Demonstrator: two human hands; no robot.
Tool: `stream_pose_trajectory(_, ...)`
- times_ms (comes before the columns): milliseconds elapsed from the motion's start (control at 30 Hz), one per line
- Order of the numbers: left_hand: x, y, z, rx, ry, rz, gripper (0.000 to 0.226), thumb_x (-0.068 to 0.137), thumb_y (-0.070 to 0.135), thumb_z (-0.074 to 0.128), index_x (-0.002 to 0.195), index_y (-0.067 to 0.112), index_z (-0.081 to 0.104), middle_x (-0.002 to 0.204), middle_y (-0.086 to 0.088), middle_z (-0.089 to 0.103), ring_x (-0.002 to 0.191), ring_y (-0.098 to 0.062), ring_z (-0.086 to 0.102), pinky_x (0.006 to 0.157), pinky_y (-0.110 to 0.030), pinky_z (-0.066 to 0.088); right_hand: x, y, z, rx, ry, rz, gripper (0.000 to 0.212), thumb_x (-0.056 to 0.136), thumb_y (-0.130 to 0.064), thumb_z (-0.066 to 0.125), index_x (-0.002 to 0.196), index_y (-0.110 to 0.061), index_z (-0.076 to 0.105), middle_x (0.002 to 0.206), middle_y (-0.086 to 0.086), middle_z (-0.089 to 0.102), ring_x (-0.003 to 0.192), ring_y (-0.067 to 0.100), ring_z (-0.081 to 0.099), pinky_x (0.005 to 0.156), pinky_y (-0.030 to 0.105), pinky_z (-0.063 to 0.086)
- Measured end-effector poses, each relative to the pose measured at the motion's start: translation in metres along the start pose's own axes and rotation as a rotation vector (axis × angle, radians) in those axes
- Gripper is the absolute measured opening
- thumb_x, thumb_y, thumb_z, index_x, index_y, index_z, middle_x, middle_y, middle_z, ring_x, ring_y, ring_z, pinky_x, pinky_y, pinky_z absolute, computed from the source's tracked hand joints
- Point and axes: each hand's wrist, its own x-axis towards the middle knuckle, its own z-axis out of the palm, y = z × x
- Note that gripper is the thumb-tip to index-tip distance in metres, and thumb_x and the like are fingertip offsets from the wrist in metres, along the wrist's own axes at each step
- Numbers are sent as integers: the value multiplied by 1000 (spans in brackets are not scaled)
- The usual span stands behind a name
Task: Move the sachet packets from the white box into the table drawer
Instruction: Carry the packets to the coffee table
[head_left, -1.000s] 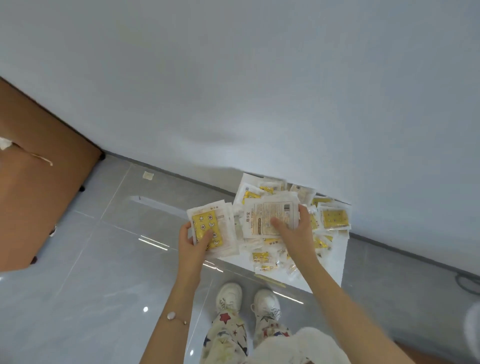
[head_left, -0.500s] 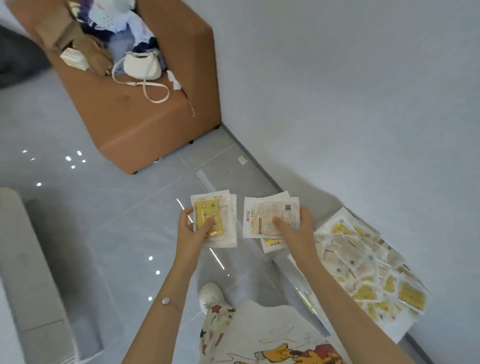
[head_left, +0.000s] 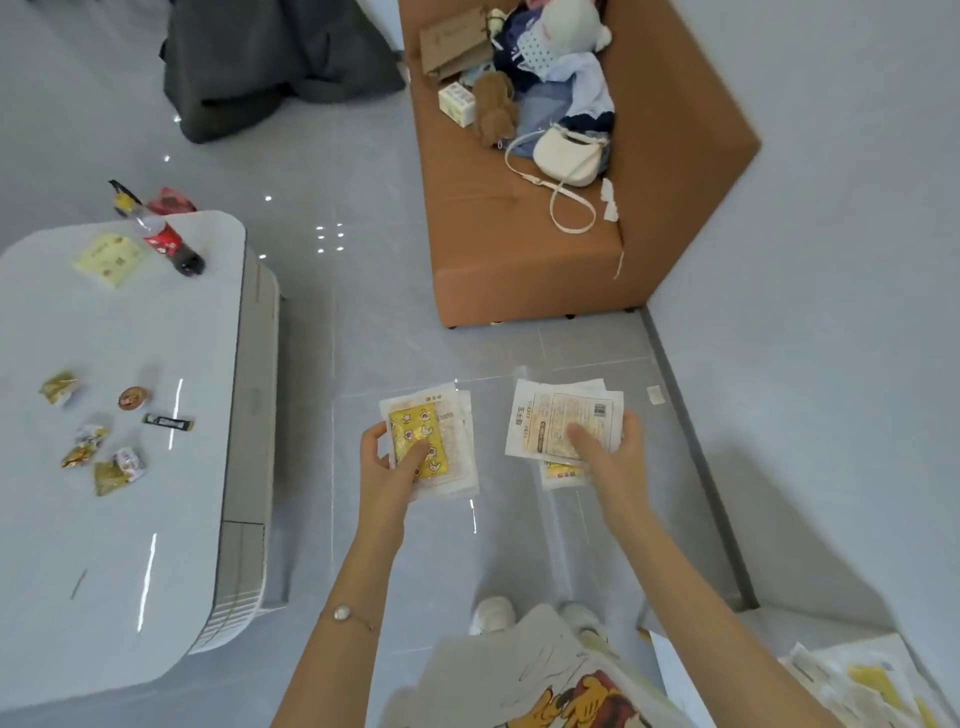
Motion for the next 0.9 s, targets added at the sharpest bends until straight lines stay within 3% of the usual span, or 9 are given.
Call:
stream_pose_trajectory(167,37,17,-38,-107,138,-3,47,86,20,70,122,33,43,110,1,66,95,-18,68,72,-27,56,39,-21,80,-44,-156,-21,38,86,-13,70,117,-17,48,103,-3,66,87,8,68,63,19,54)
stream_pose_trajectory(367,84,37,-66,-248,324,-24,45,87,18,71,121,33,45,101,7,69,85,-10,69,63,-22,53,88,-48,166,-138,-365,-52,39,85,-15,71,118,-17,50,104,-3,67,91,11,68,70,25,54)
stream_pose_trajectory(567,120,62,-83,-388,521,-37,41,87,20,70,118,33,47,92,14,70,79,-9,70,62,-28,53,130,-81,245,-225,-601,-75,37,88,-8,67,119,-17,48,103,-6,65,83,-2,67,66,15,53)
stream_pose_trajectory(700,140,72,-105,-476,643,-32,35,86,17,70,109,36,50,94,8,70,74,-8,70,59,-29,54,149,-96,300,-295,-721,-85,28,91,-10,62,116,-16,50,111,1,63,99,15,65,82,33,55)
stream_pose_trajectory(767,147,74,-120,-497,690,-34,36,87,17,70,102,42,50,95,7,69,75,-9,70,59,-28,54,155,-100,329,-339,-774,-98,28,91,-11,63,115,-16,51,108,-1,64,99,15,66,83,35,55)
stream_pose_trajectory(900,162,70,-159,-533,793,-38,39,87,19,70,116,33,49,98,4,68,79,-13,68,63,-31,55,162,-103,391,-404,-879,-104,29,91,-14,63,117,-15,50,105,-6,65,96,12,67,80,31,56)
